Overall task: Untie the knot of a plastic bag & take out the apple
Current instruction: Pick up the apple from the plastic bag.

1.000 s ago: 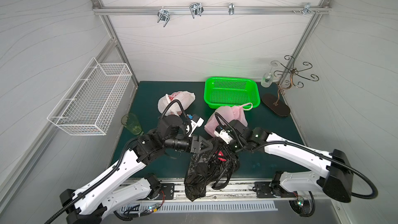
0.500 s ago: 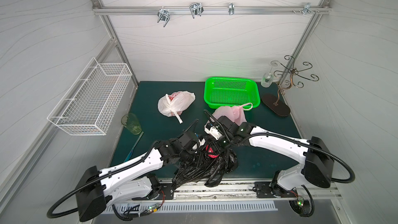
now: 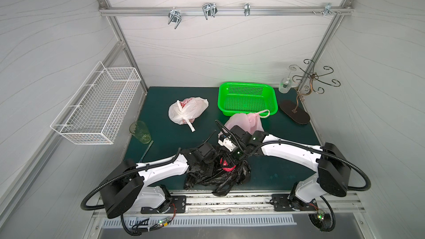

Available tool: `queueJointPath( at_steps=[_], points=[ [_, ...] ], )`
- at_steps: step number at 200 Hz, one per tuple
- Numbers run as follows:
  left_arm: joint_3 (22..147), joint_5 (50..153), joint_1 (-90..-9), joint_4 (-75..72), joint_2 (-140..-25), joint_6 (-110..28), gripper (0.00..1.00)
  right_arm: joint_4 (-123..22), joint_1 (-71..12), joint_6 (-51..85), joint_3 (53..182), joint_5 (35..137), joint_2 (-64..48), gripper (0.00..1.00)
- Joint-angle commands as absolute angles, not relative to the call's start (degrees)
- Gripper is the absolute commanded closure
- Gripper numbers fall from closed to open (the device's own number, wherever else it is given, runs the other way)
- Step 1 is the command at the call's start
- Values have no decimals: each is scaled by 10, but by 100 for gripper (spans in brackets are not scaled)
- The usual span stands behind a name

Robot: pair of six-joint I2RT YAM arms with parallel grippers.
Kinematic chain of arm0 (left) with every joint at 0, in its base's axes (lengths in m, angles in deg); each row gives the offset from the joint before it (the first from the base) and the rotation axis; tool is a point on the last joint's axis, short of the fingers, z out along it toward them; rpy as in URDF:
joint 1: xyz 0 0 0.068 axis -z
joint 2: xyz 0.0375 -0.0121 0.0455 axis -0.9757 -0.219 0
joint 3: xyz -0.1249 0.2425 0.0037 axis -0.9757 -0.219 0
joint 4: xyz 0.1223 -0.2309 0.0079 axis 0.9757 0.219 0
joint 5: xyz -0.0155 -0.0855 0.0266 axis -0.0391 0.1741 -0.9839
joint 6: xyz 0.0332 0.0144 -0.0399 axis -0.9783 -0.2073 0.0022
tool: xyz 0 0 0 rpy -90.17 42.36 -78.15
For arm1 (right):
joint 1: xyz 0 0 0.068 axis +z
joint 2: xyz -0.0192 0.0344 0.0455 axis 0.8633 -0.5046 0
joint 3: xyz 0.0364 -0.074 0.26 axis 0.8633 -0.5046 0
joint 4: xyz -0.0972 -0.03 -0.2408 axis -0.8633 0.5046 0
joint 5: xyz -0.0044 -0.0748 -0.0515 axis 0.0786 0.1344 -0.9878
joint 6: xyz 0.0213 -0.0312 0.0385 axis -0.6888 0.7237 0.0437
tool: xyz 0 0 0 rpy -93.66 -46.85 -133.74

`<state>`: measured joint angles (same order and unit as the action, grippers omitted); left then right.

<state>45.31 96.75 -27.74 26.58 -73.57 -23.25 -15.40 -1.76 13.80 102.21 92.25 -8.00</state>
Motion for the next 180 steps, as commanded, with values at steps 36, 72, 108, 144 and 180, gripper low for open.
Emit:
queueJointPath(
  at_steps=[36, 72, 108, 144, 180],
  points=[
    [462, 955, -284, 262, -718, -238, 81, -110, -45, 157, 1030, 908, -28, 54],
    [516, 966, -284, 334, -644, -257, 69, -53, -148, 173, 1129, 897, 41, 62],
    [588, 982, -286, 398, -589, -283, 43, -38, -255, 187, 1235, 887, -6, 62],
    [630, 994, -293, 426, -555, -303, 39, -84, -315, 149, 1314, 798, -101, 61],
    [639, 1023, -311, 430, -530, -320, 39, -128, -317, 148, 1423, 659, -259, 58]
  ],
)
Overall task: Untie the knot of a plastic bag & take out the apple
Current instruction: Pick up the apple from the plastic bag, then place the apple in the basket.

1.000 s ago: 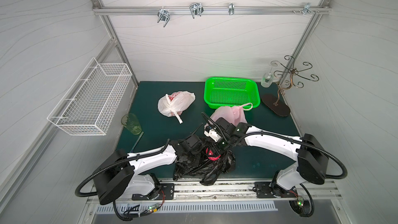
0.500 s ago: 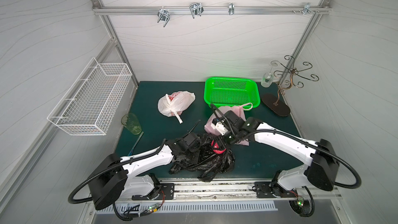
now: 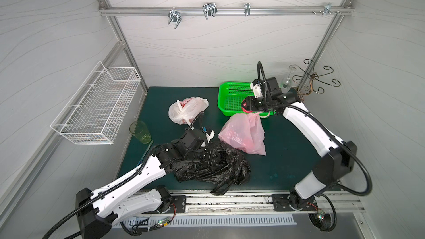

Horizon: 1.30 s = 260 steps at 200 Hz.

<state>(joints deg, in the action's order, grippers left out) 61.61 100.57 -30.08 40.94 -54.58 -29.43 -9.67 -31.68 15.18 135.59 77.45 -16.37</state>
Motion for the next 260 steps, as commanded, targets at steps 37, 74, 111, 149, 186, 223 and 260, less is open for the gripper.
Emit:
queueJointPath(
  at_steps=[37, 74, 111, 149, 186, 223, 260],
  points=[
    [630, 1020, -336, 441, -492, -331, 39, -152, -315, 171, 1543, 581, -419, 56],
    [618, 1019, -343, 447, -463, -330, 39, -154, -316, 199, 1645, 525, -528, 53],
    [610, 1011, -344, 459, -445, -331, 39, -159, -329, 239, 1726, 535, -604, 47],
    [593, 1013, -345, 468, -432, -328, 39, -131, -345, 233, 1791, 582, -657, 44],
    [593, 1009, -345, 469, -432, -325, 40, -127, -347, 231, 1792, 648, -668, 44],
    [589, 1012, -346, 466, -436, -322, 40, -113, -347, 231, 1791, 692, -676, 37],
    [590, 1013, -346, 466, -432, -319, 40, -111, -343, 237, 1781, 700, -676, 32]
  ],
)
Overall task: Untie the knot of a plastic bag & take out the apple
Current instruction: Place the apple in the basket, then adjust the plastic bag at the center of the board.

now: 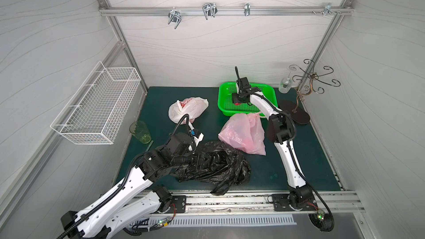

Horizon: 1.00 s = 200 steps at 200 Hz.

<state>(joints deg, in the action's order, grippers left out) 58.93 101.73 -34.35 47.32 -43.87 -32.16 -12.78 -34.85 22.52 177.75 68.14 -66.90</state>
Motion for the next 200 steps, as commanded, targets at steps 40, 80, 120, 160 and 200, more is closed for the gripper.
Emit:
queueJointPath(
  at_steps=[40, 80, 120, 160, 200],
  points=[
    [587, 1012, -346, 467, -429, -317, 40, -119, -338, 248, 1784, 699, -668, 10],
    [583, 1010, -346, 467, -426, -317, 41, -105, -335, 274, 1821, 685, -651, 1],
    [581, 1014, -347, 462, -445, -318, 41, -114, -330, 271, 1786, 655, -539, 1],
    [570, 1007, -348, 444, -478, -310, 43, -89, -270, 257, 1602, 604, -333, 3],
    [527, 1021, -349, 375, -536, -274, 45, -65, -139, 215, 1352, 653, -123, 18]
  ],
)
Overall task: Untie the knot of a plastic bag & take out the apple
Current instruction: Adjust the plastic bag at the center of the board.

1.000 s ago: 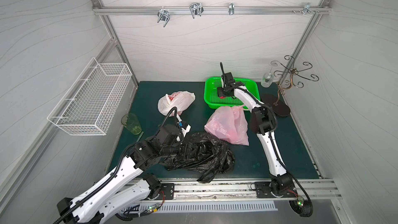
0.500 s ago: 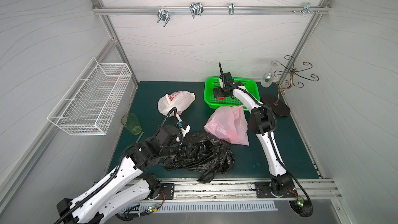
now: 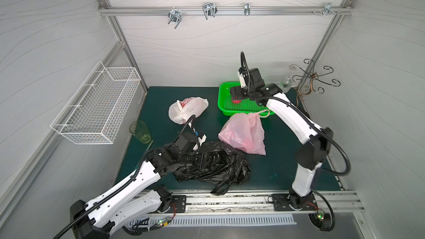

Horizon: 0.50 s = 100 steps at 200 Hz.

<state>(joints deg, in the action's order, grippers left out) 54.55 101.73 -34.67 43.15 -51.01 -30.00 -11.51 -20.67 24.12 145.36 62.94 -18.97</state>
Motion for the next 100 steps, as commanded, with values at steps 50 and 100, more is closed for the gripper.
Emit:
queueJointPath(
  at_steps=[50, 100],
  points=[
    [509, 1118, -345, 272, -528, -231, 46, -3, -27, 110, 1132, 682, 93, 94],
    [504, 1166, -319, 187, -556, -177, 47, 12, 18, 52, 1014, 684, 206, 100]
  ],
)
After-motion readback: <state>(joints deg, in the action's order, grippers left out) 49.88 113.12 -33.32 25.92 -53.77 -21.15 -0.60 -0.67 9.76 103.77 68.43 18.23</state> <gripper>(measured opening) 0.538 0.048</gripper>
